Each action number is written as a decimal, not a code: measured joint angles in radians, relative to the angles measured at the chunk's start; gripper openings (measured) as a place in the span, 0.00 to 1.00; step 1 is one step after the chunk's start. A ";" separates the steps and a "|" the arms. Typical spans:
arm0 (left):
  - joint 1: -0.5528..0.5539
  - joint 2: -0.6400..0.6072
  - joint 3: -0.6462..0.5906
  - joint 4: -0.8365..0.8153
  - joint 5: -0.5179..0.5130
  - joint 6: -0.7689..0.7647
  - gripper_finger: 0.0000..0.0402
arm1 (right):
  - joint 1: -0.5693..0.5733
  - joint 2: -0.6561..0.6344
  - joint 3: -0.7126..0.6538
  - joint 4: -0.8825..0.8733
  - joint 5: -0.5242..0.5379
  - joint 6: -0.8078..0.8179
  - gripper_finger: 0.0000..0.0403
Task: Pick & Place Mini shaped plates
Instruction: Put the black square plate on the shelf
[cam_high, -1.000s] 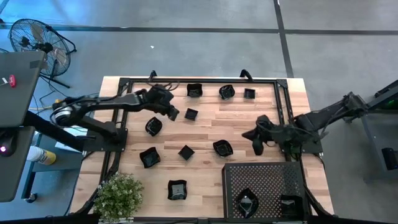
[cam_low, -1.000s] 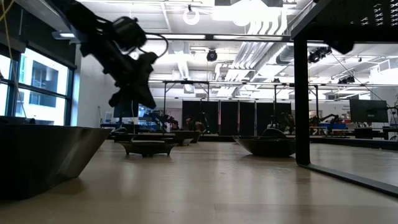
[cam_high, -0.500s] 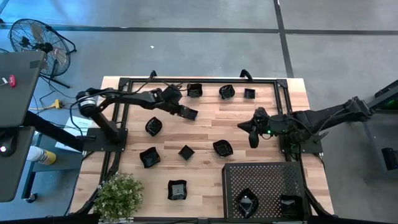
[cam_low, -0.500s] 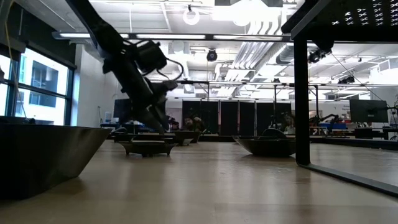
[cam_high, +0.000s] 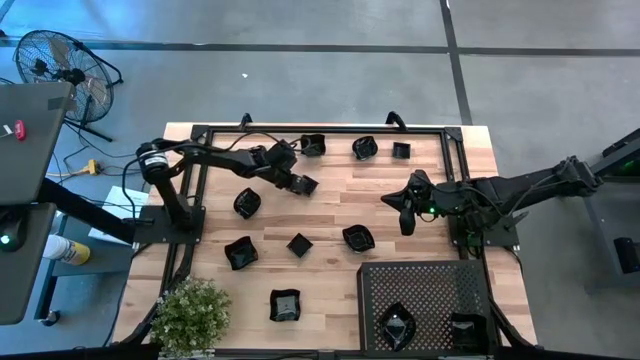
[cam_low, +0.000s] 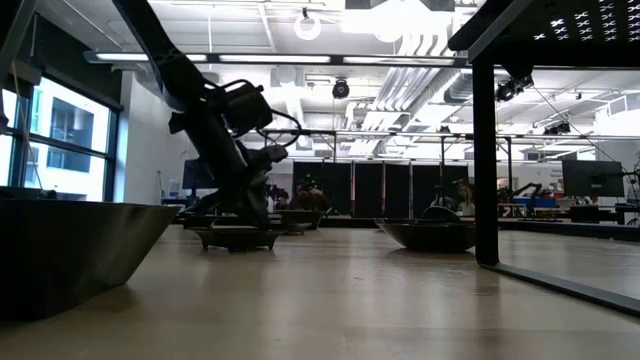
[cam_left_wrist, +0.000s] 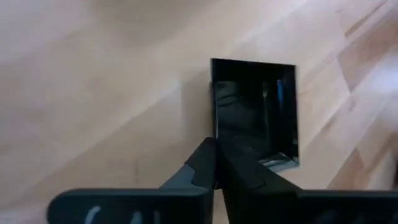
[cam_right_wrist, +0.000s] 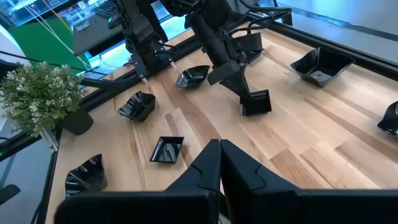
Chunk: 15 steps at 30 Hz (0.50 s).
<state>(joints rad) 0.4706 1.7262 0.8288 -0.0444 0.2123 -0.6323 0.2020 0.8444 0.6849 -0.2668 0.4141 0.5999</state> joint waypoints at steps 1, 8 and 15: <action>0.000 -0.001 0.000 0.001 0.002 0.000 0.02 | 0.000 0.000 0.000 0.001 0.001 0.001 0.00; -0.001 -0.016 0.058 -0.015 0.029 0.042 0.01 | -0.014 0.000 0.000 0.003 -0.004 0.093 0.00; -0.067 -0.070 0.210 -0.118 0.019 0.180 0.01 | -0.100 0.020 0.007 0.000 -0.062 0.196 0.01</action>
<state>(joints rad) 0.4031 1.6560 1.0388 -0.1622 0.2312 -0.4522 0.1017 0.8647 0.6919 -0.2671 0.3523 0.7959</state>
